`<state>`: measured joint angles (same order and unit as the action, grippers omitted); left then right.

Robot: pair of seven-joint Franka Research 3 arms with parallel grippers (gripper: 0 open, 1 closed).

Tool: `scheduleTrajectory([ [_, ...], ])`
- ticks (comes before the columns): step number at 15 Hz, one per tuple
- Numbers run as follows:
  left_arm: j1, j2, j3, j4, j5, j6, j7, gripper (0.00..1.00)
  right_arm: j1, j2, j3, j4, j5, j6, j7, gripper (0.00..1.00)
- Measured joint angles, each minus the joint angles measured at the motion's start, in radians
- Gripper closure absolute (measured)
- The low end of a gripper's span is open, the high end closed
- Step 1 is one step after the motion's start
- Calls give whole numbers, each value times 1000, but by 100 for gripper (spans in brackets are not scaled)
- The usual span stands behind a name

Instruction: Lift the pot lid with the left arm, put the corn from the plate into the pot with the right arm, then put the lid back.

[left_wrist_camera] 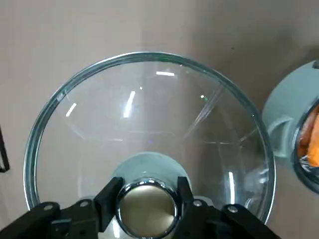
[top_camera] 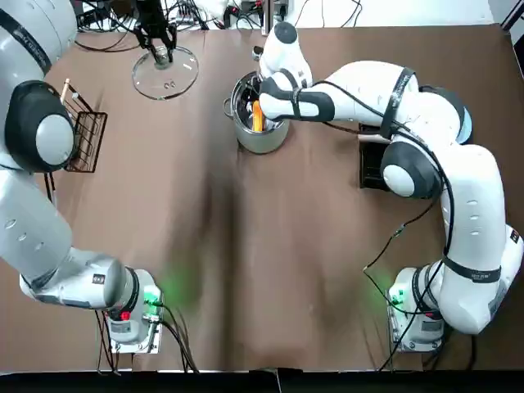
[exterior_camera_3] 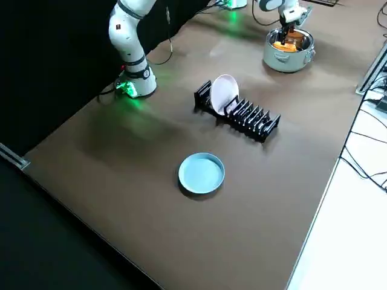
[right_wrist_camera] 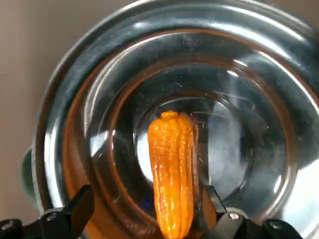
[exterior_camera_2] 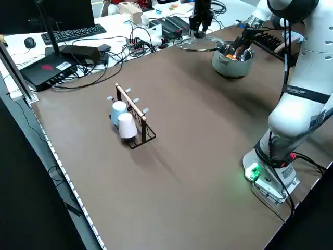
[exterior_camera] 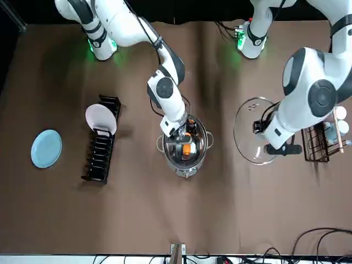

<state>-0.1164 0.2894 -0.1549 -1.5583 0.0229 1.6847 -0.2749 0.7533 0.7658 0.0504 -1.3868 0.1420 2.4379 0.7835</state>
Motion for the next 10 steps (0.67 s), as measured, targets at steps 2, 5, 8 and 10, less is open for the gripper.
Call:
scheduleTrajectory([
  [2, -63, 0, -3, 0, -4, 26, -102, 49, -1, -46, -5, 14, 0, -93, 2, 2],
  [5, -122, 0, -6, 0, -4, 67, -201, 49, -21, -114, -24, 20, -3, -214, 1, 0],
  [8, -178, 6, -7, 0, -4, 111, -310, 49, -92, -194, -35, 22, -12, -319, -86, 0],
  [10, -226, 13, -6, 0, -4, 138, -380, 49, -169, -249, -38, 22, -12, -471, -188, 0],
])
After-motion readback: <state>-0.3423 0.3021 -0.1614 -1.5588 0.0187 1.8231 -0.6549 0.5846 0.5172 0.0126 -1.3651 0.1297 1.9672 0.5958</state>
